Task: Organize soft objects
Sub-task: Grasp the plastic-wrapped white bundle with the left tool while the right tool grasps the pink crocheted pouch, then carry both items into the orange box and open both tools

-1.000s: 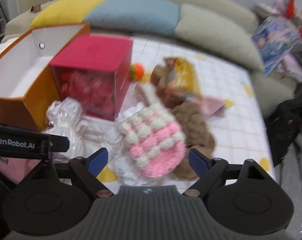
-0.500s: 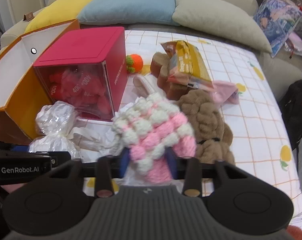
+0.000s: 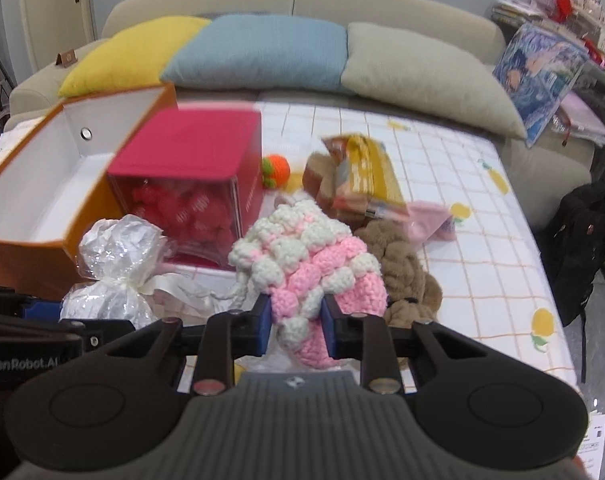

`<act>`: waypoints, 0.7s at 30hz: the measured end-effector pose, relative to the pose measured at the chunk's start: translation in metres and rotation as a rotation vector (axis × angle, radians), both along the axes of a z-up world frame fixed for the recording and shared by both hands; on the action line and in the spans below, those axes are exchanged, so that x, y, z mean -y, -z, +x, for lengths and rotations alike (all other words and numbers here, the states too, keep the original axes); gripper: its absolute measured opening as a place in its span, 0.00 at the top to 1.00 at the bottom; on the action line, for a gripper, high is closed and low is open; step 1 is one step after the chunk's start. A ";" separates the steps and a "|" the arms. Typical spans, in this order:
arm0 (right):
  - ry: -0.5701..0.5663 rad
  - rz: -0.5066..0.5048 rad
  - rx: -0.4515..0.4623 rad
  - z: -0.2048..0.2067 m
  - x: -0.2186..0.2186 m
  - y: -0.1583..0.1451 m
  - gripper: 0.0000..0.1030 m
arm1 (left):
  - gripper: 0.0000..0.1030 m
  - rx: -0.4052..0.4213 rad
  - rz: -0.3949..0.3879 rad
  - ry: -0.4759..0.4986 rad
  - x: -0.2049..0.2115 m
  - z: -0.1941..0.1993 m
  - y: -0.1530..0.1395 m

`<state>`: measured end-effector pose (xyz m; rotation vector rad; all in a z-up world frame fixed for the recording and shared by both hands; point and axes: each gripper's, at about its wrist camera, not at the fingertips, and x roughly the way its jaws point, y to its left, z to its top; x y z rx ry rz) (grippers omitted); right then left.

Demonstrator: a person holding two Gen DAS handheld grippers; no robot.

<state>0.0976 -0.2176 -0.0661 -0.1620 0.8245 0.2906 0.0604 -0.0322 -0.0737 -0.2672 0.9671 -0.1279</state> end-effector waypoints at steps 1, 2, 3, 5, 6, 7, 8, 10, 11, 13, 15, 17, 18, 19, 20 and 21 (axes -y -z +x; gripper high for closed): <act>0.003 0.000 0.011 -0.003 0.000 -0.006 0.76 | 0.55 0.021 -0.007 0.013 0.001 -0.003 -0.007; 0.006 0.001 0.026 -0.006 -0.001 -0.012 0.76 | 0.55 0.049 -0.013 0.027 0.001 -0.007 -0.015; 0.009 0.002 0.039 -0.009 -0.001 -0.018 0.76 | 0.55 0.071 -0.017 0.034 0.000 -0.009 -0.020; 0.015 0.015 0.064 -0.013 -0.001 -0.032 0.76 | 0.55 0.122 -0.029 0.041 -0.005 -0.016 -0.036; 0.014 0.025 0.070 -0.014 -0.001 -0.038 0.76 | 0.55 0.144 -0.028 0.038 -0.007 -0.018 -0.043; 0.019 0.041 0.073 -0.014 -0.002 -0.044 0.76 | 0.55 0.169 -0.028 0.034 -0.011 -0.021 -0.051; 0.024 0.065 0.075 -0.015 -0.002 -0.051 0.76 | 0.55 0.189 -0.028 0.027 -0.015 -0.024 -0.057; 0.033 0.126 0.072 -0.014 -0.005 -0.064 0.76 | 0.55 0.226 -0.011 0.006 -0.023 -0.027 -0.071; 0.034 0.152 0.073 -0.013 -0.007 -0.070 0.76 | 0.55 0.232 0.014 0.007 -0.026 -0.027 -0.077; 0.015 0.208 0.079 -0.011 -0.016 -0.081 0.76 | 0.55 0.236 0.043 -0.007 -0.036 -0.031 -0.086; -0.023 0.269 0.070 -0.006 -0.029 -0.089 0.76 | 0.55 0.241 0.063 -0.041 -0.049 -0.034 -0.091; -0.061 0.342 0.036 0.001 -0.043 -0.094 0.76 | 0.55 0.248 0.098 -0.092 -0.065 -0.037 -0.097; -0.078 0.379 0.012 0.005 -0.051 -0.095 0.76 | 0.55 0.244 0.116 -0.107 -0.068 -0.036 -0.098; -0.094 0.411 -0.011 0.008 -0.059 -0.095 0.76 | 0.55 0.236 0.128 -0.123 -0.076 -0.036 -0.099; -0.108 0.440 -0.035 0.011 -0.067 -0.093 0.76 | 0.55 0.225 0.137 -0.139 -0.084 -0.035 -0.099; -0.124 0.470 -0.068 0.015 -0.076 -0.091 0.76 | 0.55 0.201 0.153 -0.143 -0.091 -0.031 -0.098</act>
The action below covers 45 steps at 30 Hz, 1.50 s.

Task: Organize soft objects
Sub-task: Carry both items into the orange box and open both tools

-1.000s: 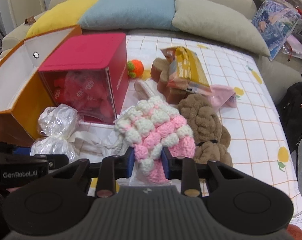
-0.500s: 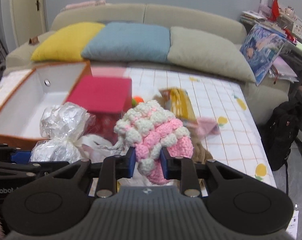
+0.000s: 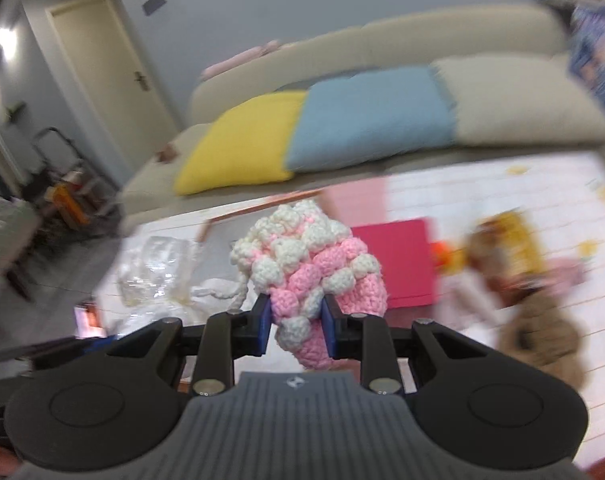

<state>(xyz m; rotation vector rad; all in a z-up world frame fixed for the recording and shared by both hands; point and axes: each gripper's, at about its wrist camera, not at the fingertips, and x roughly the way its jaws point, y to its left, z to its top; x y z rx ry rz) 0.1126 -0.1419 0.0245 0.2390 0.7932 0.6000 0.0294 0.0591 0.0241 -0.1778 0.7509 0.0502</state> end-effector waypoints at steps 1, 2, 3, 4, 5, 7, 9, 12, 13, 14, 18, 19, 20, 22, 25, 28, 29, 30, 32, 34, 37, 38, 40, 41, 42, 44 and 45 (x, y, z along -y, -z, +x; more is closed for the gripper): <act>-0.022 0.022 -0.032 0.004 -0.010 0.004 0.76 | 0.55 -0.023 0.013 -0.005 -0.004 0.001 0.001; -0.040 0.037 -0.060 0.009 -0.019 0.007 0.76 | 0.55 -0.044 0.027 -0.010 -0.012 0.004 0.003; -0.060 0.048 -0.089 0.012 -0.029 0.011 0.76 | 0.55 -0.074 0.044 -0.007 -0.017 0.010 0.006; -0.082 0.059 -0.122 0.017 -0.040 0.017 0.76 | 0.55 -0.095 0.052 -0.009 -0.020 0.014 0.009; -0.100 0.064 -0.160 0.022 -0.052 0.025 0.76 | 0.55 -0.116 0.063 -0.009 -0.023 0.018 0.011; -0.113 0.039 -0.215 0.031 -0.073 0.041 0.76 | 0.55 -0.169 0.095 -0.005 -0.028 0.027 0.020; -0.123 0.006 -0.258 0.040 -0.090 0.055 0.76 | 0.55 -0.220 0.122 -0.013 -0.037 0.031 0.029; -0.134 -0.060 -0.314 0.055 -0.110 0.076 0.76 | 0.55 -0.303 0.126 -0.017 -0.049 0.034 0.049; -0.140 -0.083 -0.335 0.062 -0.117 0.082 0.76 | 0.55 -0.319 0.125 -0.014 -0.053 0.035 0.054; -0.145 -0.096 -0.347 0.063 -0.121 0.086 0.76 | 0.55 -0.338 0.125 -0.011 -0.057 0.035 0.059; -0.162 -0.153 -0.370 0.070 -0.140 0.094 0.75 | 0.55 -0.393 0.138 0.007 -0.066 0.039 0.070; -0.166 -0.163 -0.376 0.068 -0.143 0.097 0.75 | 0.55 -0.404 0.146 0.010 -0.068 0.040 0.072; -0.169 -0.167 -0.380 0.068 -0.146 0.097 0.75 | 0.55 -0.414 0.153 0.010 -0.069 0.041 0.073; -0.174 -0.175 -0.379 0.066 -0.154 0.098 0.74 | 0.54 -0.429 0.154 0.009 -0.073 0.044 0.072; -0.178 -0.184 -0.382 0.067 -0.162 0.096 0.74 | 0.54 -0.439 0.183 -0.003 -0.077 0.045 0.072; -0.169 -0.190 -0.391 0.067 -0.166 0.097 0.74 | 0.54 -0.451 0.199 -0.030 -0.086 0.046 0.071; -0.167 -0.196 -0.391 0.066 -0.166 0.097 0.74 | 0.54 -0.457 0.196 -0.032 -0.090 0.047 0.072; -0.164 -0.206 -0.394 0.065 -0.167 0.099 0.74 | 0.54 -0.463 0.194 -0.032 -0.092 0.047 0.072; -0.166 -0.217 -0.407 0.064 -0.169 0.103 0.73 | 0.54 -0.475 0.196 -0.025 -0.093 0.049 0.073; -0.175 -0.229 -0.420 0.062 -0.172 0.108 0.73 | 0.54 -0.486 0.192 0.000 -0.091 0.051 0.075; -0.190 -0.251 -0.428 0.062 -0.177 0.110 0.72 | 0.52 -0.509 0.148 0.018 -0.092 0.055 0.081; -0.194 -0.258 -0.428 0.062 -0.179 0.109 0.72 | 0.52 -0.515 0.155 0.018 -0.093 0.056 0.083; -0.208 -0.271 -0.425 0.063 -0.181 0.108 0.71 | 0.51 -0.526 0.164 0.022 -0.092 0.058 0.087; -0.212 -0.282 -0.418 0.063 -0.182 0.107 0.72 | 0.51 -0.530 0.162 0.022 -0.092 0.059 0.087; -0.215 -0.287 -0.411 0.062 -0.181 0.106 0.72 | 0.50 -0.532 0.160 0.021 -0.093 0.059 0.087; -0.216 -0.286 -0.408 0.062 -0.181 0.106 0.73 | 0.45 -0.532 0.159 0.014 -0.093 0.059 0.087; -0.216 -0.285 -0.406 0.063 -0.180 0.105 0.73 | 0.44 -0.531 0.161 0.013 -0.093 0.058 0.087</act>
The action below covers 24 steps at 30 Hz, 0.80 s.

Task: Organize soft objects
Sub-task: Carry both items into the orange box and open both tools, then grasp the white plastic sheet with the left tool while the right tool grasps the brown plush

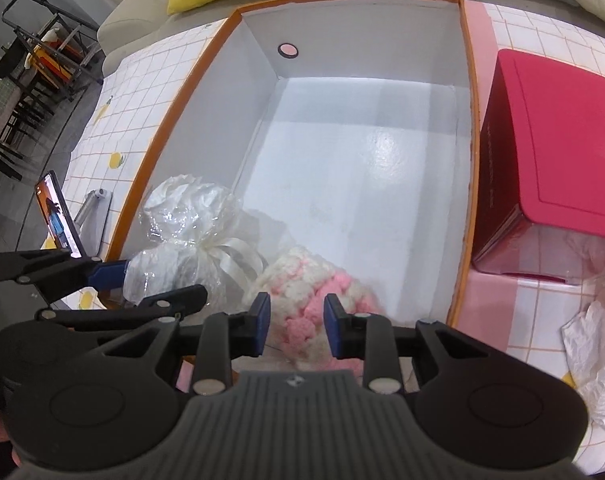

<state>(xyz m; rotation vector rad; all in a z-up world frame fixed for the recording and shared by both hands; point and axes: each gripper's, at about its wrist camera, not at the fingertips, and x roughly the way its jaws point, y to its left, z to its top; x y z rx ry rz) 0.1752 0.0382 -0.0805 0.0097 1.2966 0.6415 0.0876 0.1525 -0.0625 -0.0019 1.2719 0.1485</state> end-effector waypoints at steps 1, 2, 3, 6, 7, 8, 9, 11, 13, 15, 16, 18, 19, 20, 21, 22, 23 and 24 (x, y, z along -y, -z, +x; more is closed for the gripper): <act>-0.002 0.000 0.006 -0.001 0.001 -0.001 0.72 | 0.44 0.001 -0.004 0.000 -0.001 0.000 -0.001; -0.003 0.000 0.013 -0.002 0.002 -0.003 0.71 | 0.43 0.004 -0.008 -0.002 -0.001 -0.001 -0.002; -0.003 0.000 0.021 -0.002 0.003 -0.005 0.68 | 0.42 0.008 -0.009 -0.003 -0.001 -0.002 -0.004; 0.007 -0.004 0.058 -0.004 0.011 -0.013 0.61 | 0.31 0.035 0.008 -0.007 0.001 -0.006 -0.011; 0.013 0.004 0.065 -0.004 0.014 -0.016 0.60 | 0.28 0.052 0.010 -0.005 0.001 -0.008 -0.016; 0.016 0.012 0.071 -0.004 0.018 -0.020 0.59 | 0.27 0.063 0.005 -0.003 0.001 -0.010 -0.019; 0.019 0.017 0.080 -0.005 0.020 -0.023 0.57 | 0.26 0.070 -0.003 0.000 0.002 -0.011 -0.022; 0.029 0.020 0.107 -0.007 0.026 -0.031 0.55 | 0.21 0.088 -0.022 0.011 0.004 -0.015 -0.029; 0.036 0.027 0.133 -0.009 0.032 -0.038 0.53 | 0.21 0.111 -0.027 0.017 0.007 -0.018 -0.036; 0.047 0.031 0.158 -0.012 0.038 -0.046 0.51 | 0.20 0.137 -0.029 0.015 0.010 -0.022 -0.045; 0.054 0.035 0.172 -0.014 0.043 -0.050 0.51 | 0.20 0.152 -0.032 0.015 0.012 -0.025 -0.050; 0.068 0.044 0.191 -0.017 0.050 -0.056 0.50 | 0.20 0.185 -0.044 0.018 0.016 -0.029 -0.059; 0.074 0.050 0.200 -0.018 0.055 -0.060 0.50 | 0.20 0.202 -0.052 0.021 0.019 -0.031 -0.064; 0.083 0.058 0.211 -0.019 0.060 -0.063 0.49 | 0.20 0.220 -0.062 0.023 0.022 -0.034 -0.068; 0.089 0.063 0.222 -0.021 0.064 -0.067 0.47 | 0.20 0.238 -0.072 0.026 0.025 -0.036 -0.073; 0.094 0.065 0.239 -0.023 0.069 -0.071 0.46 | 0.20 0.257 -0.081 0.029 0.028 -0.038 -0.076; 0.097 0.067 0.253 -0.025 0.074 -0.075 0.45 | 0.20 0.285 -0.090 0.033 0.032 -0.040 -0.081; 0.102 0.071 0.273 -0.028 0.080 -0.080 0.45 | 0.20 0.311 -0.100 0.039 0.037 -0.041 -0.085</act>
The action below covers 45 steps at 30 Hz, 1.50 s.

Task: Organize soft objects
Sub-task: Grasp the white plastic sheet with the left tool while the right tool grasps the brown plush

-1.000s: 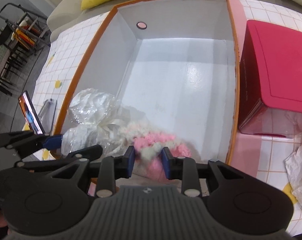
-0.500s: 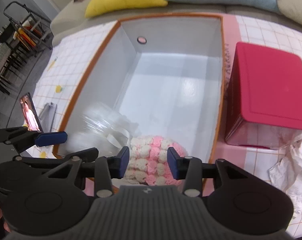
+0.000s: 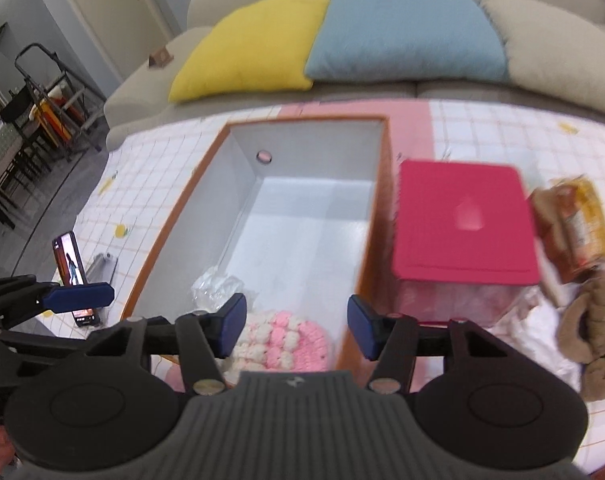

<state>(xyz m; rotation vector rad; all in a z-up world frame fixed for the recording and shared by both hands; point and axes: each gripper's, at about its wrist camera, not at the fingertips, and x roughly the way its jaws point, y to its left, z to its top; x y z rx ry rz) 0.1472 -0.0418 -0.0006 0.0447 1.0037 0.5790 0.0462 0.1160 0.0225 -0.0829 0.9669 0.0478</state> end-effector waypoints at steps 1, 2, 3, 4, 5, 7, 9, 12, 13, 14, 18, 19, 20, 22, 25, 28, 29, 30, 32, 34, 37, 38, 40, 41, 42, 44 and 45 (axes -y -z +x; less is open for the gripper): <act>0.006 0.002 0.015 -0.002 0.005 -0.003 0.44 | 0.20 0.024 -0.010 0.009 0.005 -0.001 -0.004; 0.015 0.009 0.035 -0.005 0.013 -0.008 0.42 | 0.21 0.051 -0.019 0.017 0.011 -0.003 -0.007; 0.026 0.017 0.056 -0.008 0.021 -0.012 0.36 | 0.20 0.082 -0.030 0.031 0.017 -0.004 -0.010; 0.037 0.024 0.078 -0.010 0.028 -0.016 0.34 | 0.20 0.104 -0.037 0.044 0.023 -0.004 -0.011; 0.054 0.027 0.109 -0.013 0.038 -0.020 0.33 | 0.20 0.129 -0.046 0.059 0.030 -0.004 -0.012; 0.087 0.007 0.173 -0.019 0.056 -0.024 0.32 | 0.21 0.168 -0.063 0.087 0.043 -0.002 -0.012; 0.120 -0.017 0.221 -0.024 0.073 -0.025 0.31 | 0.21 0.211 -0.076 0.124 0.059 -0.001 -0.010; 0.178 -0.035 0.277 -0.031 0.107 -0.022 0.26 | 0.21 0.282 -0.083 0.188 0.083 0.000 -0.006; 0.196 -0.040 0.288 -0.033 0.117 -0.019 0.26 | 0.21 0.294 -0.086 0.202 0.091 0.000 -0.004; 0.213 -0.049 0.295 -0.034 0.124 -0.015 0.25 | 0.21 0.301 -0.094 0.215 0.098 0.001 -0.002; 0.293 -0.115 0.297 -0.036 0.158 0.007 0.22 | 0.24 0.278 -0.150 0.270 0.127 0.010 0.010; 0.317 -0.140 0.302 -0.037 0.166 0.014 0.22 | 0.26 0.271 -0.160 0.283 0.133 0.012 0.013; 0.341 -0.166 0.309 -0.038 0.172 0.020 0.22 | 0.26 0.261 -0.163 0.296 0.140 0.015 0.017; 0.383 -0.212 0.328 -0.039 0.185 0.031 0.22 | 0.26 0.242 -0.147 0.318 0.153 0.020 0.027; 0.425 -0.263 0.338 -0.041 0.197 0.044 0.22 | 0.26 0.225 -0.139 0.321 0.168 0.026 0.043; 0.428 -0.282 0.312 -0.038 0.203 0.053 0.22 | 0.26 0.206 -0.159 0.306 0.175 0.029 0.058; 0.421 -0.289 0.297 -0.036 0.204 0.057 0.23 | 0.26 0.194 -0.164 0.306 0.178 0.031 0.064; 0.414 -0.299 0.285 -0.034 0.203 0.060 0.23 | 0.26 0.181 -0.164 0.310 0.178 0.032 0.068; 0.397 -0.335 0.268 -0.032 0.202 0.067 0.24 | 0.30 0.131 -0.170 0.314 0.181 0.036 0.080; 0.381 -0.355 0.259 -0.030 0.204 0.075 0.26 | 0.31 0.082 -0.189 0.302 0.181 0.038 0.092; 0.374 -0.340 0.209 -0.027 0.208 0.087 0.32 | 0.34 0.018 -0.207 0.286 0.180 0.043 0.102; 0.372 -0.331 0.194 -0.026 0.209 0.090 0.34 | 0.34 0.019 -0.205 0.286 0.181 0.044 0.104; 0.372 -0.314 0.170 -0.024 0.210 0.093 0.35 | 0.34 0.029 -0.194 0.297 0.184 0.045 0.107; 0.380 -0.308 0.166 -0.023 0.212 0.093 0.35 | 0.34 0.026 -0.205 0.298 0.185 0.047 0.107; 0.392 -0.299 0.162 -0.022 0.215 0.093 0.35 | 0.34 0.020 -0.223 0.294 0.186 0.051 0.108; 0.418 -0.285 0.143 -0.019 0.221 0.093 0.37 | 0.34 0.012 -0.269 0.275 0.188 0.058 0.111; 0.432 -0.287 0.127 -0.018 0.225 0.095 0.37 | 0.32 0.007 -0.287 0.265 0.189 0.063 0.112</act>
